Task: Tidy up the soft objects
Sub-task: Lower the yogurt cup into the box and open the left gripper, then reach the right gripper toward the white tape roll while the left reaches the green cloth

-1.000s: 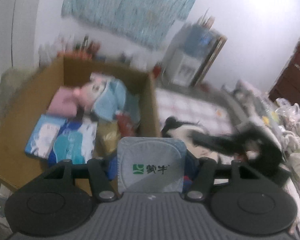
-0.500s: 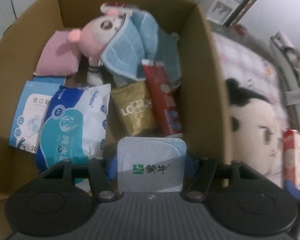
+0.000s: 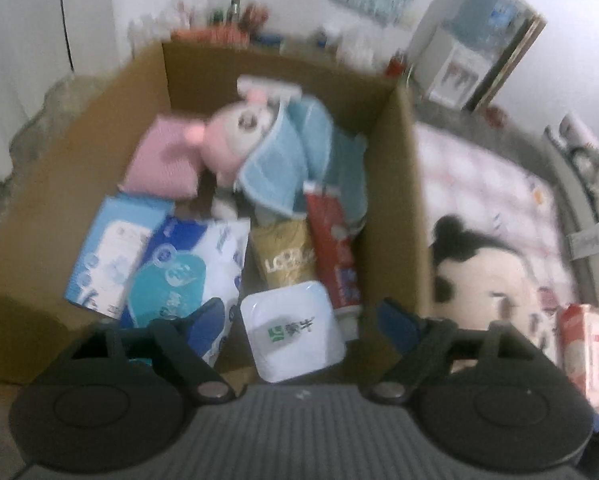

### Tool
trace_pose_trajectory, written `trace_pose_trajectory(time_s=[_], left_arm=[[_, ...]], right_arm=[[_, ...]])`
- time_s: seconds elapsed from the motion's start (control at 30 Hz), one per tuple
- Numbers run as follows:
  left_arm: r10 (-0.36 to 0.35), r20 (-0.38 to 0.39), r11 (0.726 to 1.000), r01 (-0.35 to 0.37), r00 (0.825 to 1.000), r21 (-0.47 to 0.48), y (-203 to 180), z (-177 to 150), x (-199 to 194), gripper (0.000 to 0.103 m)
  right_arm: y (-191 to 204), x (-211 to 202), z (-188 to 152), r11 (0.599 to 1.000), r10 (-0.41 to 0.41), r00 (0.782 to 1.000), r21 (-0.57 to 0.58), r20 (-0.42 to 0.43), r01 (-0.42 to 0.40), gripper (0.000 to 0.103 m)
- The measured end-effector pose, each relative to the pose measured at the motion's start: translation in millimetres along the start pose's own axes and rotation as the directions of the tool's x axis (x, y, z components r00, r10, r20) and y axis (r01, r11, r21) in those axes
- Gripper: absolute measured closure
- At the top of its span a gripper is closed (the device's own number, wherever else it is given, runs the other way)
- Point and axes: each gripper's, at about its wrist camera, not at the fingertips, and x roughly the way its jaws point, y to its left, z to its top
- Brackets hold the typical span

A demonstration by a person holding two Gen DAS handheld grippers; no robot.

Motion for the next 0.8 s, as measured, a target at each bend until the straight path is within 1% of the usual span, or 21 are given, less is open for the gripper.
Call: trace_pose_trajectory(time_s=[0.07,0.1,0.17,0.2,0.27,0.3,0.37,0.47,0.53,0.57,0.6,0.67,0.7,0.8], left_arm=[[0.008,0.069,1.0,-0.009,0.998,0.009,-6.0,-7.3,-23.3,0.012],[0.012,0.105,1.0,-0.014,0.994,0.02,-10.6,-11.1,-35.4,0.011],[0.016,0.186,0.999,-0.025,0.982,0.045,-22.3,-18.4,-59.5,0.008],[0.011,0.229,0.997,-0.027,0.973,0.067,-30.0,-24.0,-72.5,0.008],[0.002,0.289,0.995,-0.03,0.957,0.095,-45.9,-34.2,-91.9,0.008],[-0.016,0.312,0.993,-0.022,0.95,0.116,-55.2,-39.7,-99.9,0.007],[-0.06,0.332,0.985,0.003,0.941,0.17,-76.7,-50.3,-110.2,0.006],[-0.129,0.308,0.965,0.048,0.942,0.258,-112.3,-64.1,-109.8,0.006],[-0.156,0.277,0.947,0.064,0.948,0.313,-138.3,-67.8,-103.5,0.006],[-0.162,0.262,0.941,0.069,0.951,0.333,-149.7,-66.6,-98.8,0.006],[-0.167,0.246,0.934,0.073,0.955,0.348,-161.4,-63.4,-92.8,0.006],[-0.174,0.216,0.927,0.086,0.961,0.366,-181.4,-53.1,-80.2,0.007],[-0.171,0.185,0.925,0.093,0.968,0.37,-193.5,-42.1,-69.6,0.007],[-0.153,0.106,0.921,0.103,0.983,0.376,-221.9,-20.2,-31.9,0.013]], right_arm=[[4.3,-16.2,-2.9,0.994,-0.071,0.997,-0.084,0.021,0.072,0.025],[6.6,-25.8,-4.8,0.984,-0.114,0.993,-0.136,0.039,0.118,0.025],[8.5,-41.5,-8.8,0.959,-0.179,0.981,-0.208,0.072,0.191,0.025],[8.9,-46.7,-10.2,0.949,-0.198,0.977,-0.233,0.084,0.213,0.025],[8.6,-55.6,-12.6,0.926,-0.239,0.965,-0.274,0.109,0.261,0.025],[6.8,-59.9,-12.4,0.916,-0.253,0.96,-0.289,0.12,0.278,0.025],[3.8,-64.9,-12.4,0.904,-0.272,0.953,-0.303,0.135,0.301,0.025],[-2.4,-68.2,-12.8,0.881,-0.3,0.941,-0.333,0.156,0.336,0.026],[-4.3,-68.0,-12.7,0.862,-0.309,0.936,-0.366,0.168,0.351,0.028],[-3.7,-66.2,-11.2,0.853,-0.315,0.934,-0.38,0.172,0.357,0.032],[-3.0,-63.7,-8.8,0.839,-0.319,0.931,-0.402,0.178,0.365,0.037],[0.5,-57.0,-3.9,0.812,-0.33,0.923,-0.44,0.195,0.383,0.042],[1.7,-52.9,0.0,0.796,-0.333,0.921,-0.463,0.204,0.391,0.045],[1.8,-42.2,9.8,0.77,-0.331,0.918,-0.499,0.22,0.398,0.05]])
